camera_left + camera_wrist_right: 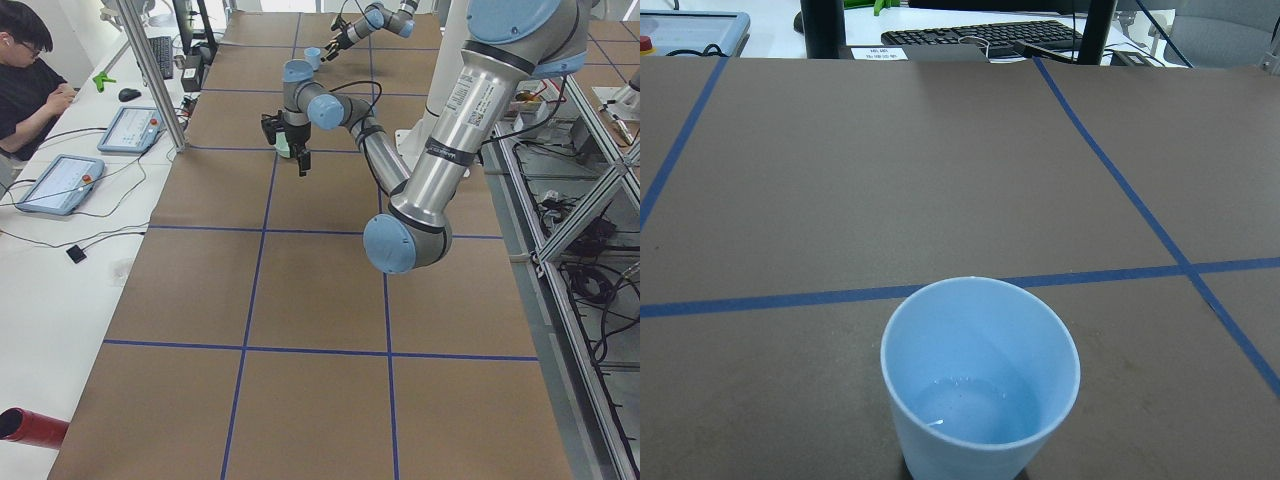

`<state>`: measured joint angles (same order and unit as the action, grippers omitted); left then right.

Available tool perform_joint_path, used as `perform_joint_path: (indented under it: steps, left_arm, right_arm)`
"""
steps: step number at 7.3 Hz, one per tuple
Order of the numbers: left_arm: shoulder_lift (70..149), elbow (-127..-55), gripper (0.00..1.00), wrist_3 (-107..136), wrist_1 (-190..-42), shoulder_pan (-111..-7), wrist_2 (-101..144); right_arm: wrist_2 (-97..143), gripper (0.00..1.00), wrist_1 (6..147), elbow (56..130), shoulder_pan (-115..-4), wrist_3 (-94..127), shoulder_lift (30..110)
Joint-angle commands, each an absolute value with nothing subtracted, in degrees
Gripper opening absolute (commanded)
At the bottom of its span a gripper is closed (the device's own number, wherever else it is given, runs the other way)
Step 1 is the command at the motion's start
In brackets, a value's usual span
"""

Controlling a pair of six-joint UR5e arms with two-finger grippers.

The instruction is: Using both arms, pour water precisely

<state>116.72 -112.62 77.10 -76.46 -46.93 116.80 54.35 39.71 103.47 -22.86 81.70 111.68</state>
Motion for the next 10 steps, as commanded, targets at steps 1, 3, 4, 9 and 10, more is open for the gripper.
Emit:
perform_joint_path:
  steps: [1, 3, 4, 9, 10]
  left_arm:
    - [116.72, -112.15, 1.0, 77.08, -76.46, -46.93, 116.81]
    - [116.72, -111.89, 1.0, 77.08, -76.46, -46.93, 116.81]
    - [116.72, -111.8, 1.0, 77.08, -76.55, -46.93, 116.81]
    - [116.98, -111.27, 1.0, 77.17, -76.64, -46.93, 116.89]
    - [117.07, -111.27, 1.0, 77.34, -76.64, -46.85, 116.89]
  right_arm:
    - [53.79, 0.98, 39.37, 101.69, -22.76, 80.43, 110.57]
    - [53.79, 0.98, 38.85, 100.29, -22.76, 79.72, 109.34]
    - [53.79, 0.98, 38.85, 99.41, -22.76, 78.85, 108.47]
    - [54.23, 0.98, 33.35, 95.21, -26.18, 73.5, 107.67]
    - [54.32, 0.98, 32.01, 93.71, -27.93, 70.69, 105.58]
